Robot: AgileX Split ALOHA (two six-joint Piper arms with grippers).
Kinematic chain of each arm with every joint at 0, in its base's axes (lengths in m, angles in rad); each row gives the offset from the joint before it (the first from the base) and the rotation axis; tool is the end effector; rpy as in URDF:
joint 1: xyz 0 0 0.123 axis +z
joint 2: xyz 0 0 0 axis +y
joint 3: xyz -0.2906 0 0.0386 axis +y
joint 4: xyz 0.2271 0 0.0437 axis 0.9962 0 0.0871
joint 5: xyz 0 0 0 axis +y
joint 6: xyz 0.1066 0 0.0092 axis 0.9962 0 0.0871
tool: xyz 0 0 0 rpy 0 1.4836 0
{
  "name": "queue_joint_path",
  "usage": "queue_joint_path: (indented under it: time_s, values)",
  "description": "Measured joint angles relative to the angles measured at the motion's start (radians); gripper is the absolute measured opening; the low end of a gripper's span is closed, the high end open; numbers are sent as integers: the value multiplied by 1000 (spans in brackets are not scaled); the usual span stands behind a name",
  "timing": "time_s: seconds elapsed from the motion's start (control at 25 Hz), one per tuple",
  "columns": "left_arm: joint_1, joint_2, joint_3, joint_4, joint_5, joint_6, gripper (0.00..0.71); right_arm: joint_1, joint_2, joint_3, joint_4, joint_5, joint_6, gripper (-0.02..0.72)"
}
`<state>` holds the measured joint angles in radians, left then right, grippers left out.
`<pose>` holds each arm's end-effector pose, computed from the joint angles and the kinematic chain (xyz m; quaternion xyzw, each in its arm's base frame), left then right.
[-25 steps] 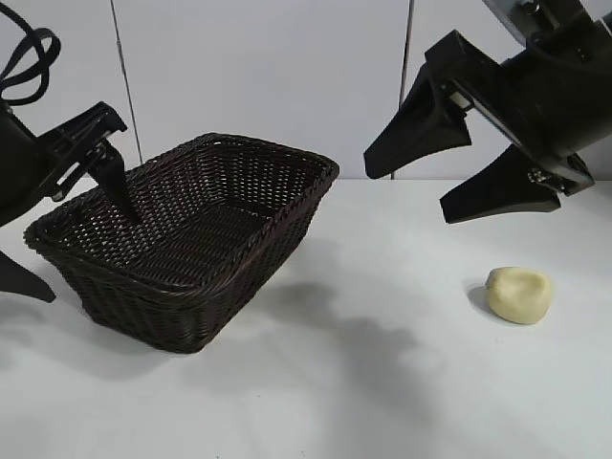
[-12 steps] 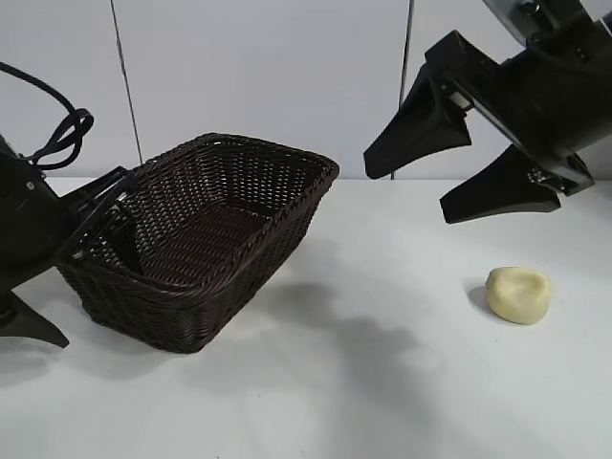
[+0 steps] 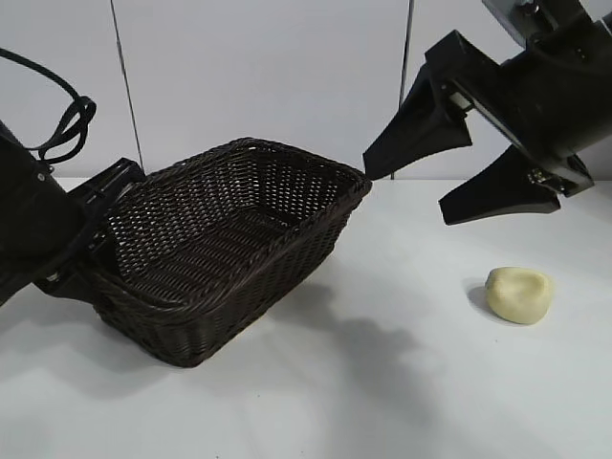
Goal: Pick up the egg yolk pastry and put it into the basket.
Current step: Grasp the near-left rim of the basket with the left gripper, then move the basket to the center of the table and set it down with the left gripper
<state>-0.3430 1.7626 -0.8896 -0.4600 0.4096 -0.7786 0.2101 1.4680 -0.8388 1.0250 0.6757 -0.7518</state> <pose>0.2902 -0.1238 0.1585 -0.3907 0.8932 -0.2052 0.0857 0.2535 0.1126 0.2449 -0.1107 0.9100 0.3147 0.2462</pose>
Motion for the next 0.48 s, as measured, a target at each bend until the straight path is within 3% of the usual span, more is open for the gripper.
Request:
queue_joint_path:
  time_s: [0.28, 0.48]
  values:
    - [51, 2, -139, 31, 132, 19, 100, 0, 0, 0, -17, 7, 0, 631]
    - [120, 2, -240, 70, 244, 188, 100, 0, 0, 0, -22, 7, 0, 631]
